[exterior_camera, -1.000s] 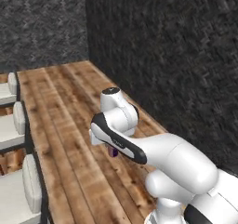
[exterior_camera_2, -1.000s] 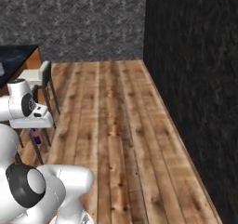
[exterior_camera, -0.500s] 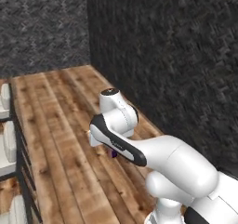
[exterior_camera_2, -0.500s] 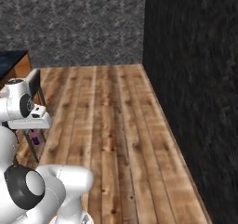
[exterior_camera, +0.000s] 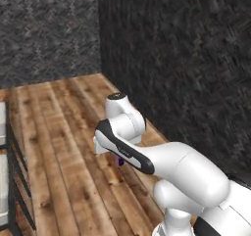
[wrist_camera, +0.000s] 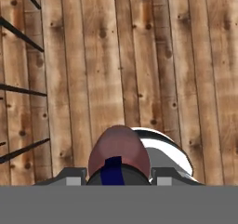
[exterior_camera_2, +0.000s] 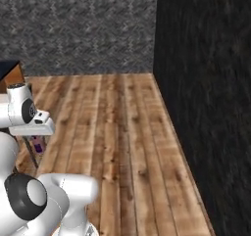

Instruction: There is a wine glass and glass cup on the dining counter. Place the wine bottle next to the wine glass and the juice bottle next to the glass cup.

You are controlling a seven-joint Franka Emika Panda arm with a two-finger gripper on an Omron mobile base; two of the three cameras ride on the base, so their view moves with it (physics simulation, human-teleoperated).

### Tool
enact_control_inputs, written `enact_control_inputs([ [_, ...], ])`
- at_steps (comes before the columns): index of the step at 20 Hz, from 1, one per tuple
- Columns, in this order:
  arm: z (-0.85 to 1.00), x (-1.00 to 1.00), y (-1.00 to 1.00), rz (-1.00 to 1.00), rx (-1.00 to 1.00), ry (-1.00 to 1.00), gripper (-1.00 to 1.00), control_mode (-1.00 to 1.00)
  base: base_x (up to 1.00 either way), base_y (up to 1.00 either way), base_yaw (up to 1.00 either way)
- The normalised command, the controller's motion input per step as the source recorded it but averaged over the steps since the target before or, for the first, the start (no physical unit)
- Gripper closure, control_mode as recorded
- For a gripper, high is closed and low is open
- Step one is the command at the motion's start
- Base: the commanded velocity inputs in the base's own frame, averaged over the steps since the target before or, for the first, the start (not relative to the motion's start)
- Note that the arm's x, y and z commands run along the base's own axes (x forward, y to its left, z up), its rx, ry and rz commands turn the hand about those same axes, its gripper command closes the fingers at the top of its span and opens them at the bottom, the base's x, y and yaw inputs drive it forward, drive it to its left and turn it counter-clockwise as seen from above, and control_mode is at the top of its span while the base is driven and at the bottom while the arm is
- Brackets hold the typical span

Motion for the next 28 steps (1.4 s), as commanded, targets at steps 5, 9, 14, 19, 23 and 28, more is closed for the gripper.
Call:
enact_control_inputs([
  [5, 0.0, 0.0, 0.0, 0.0, 0.0, 0.0, 1.0, 1.0, 0.88, -0.07, 0.15],
  [9, 0.0, 0.0, 0.0, 0.0, 0.0, 0.0, 1.0, 1.0, 0.88, -0.07, 0.17],
  [14, 0.0, 0.0, 0.0, 0.0, 0.0, 0.0, 1.0, 1.0, 0.88, -0.07, 0.18],
  [19, 0.0, 0.0, 0.0, 0.0, 0.0, 0.0, 1.0, 1.0, 0.82, -0.06, 0.29],
  [23, 0.0, 0.0, 0.0, 0.0, 0.0, 0.0, 1.0, 1.0, 0.6, -0.03, 0.57],
  [28, 0.0, 0.0, 0.0, 0.0, 0.0, 0.0, 1.0, 1.0, 0.24, -0.05, 0.88],
])
